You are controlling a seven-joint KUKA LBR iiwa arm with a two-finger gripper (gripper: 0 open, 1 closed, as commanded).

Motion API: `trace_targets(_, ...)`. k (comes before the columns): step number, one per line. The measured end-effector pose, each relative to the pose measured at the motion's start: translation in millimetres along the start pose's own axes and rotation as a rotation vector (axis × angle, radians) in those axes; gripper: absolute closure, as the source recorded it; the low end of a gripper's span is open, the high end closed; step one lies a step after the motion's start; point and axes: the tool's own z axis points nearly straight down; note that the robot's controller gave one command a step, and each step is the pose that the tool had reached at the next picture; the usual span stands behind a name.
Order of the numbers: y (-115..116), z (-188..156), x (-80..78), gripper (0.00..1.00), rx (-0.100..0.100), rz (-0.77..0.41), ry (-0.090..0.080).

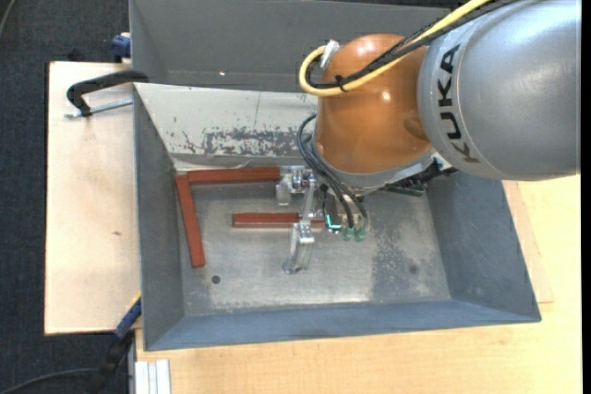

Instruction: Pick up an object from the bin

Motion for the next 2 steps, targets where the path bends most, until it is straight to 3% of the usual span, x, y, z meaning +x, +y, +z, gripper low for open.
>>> trace_targets(1,-27.2,127.8,-87.0,0.00,-0.002,-0.141,-0.018)
trace_targets(2,-26.8,126.6,-84.7,1.00,-0.001,-0.141,-0.010)
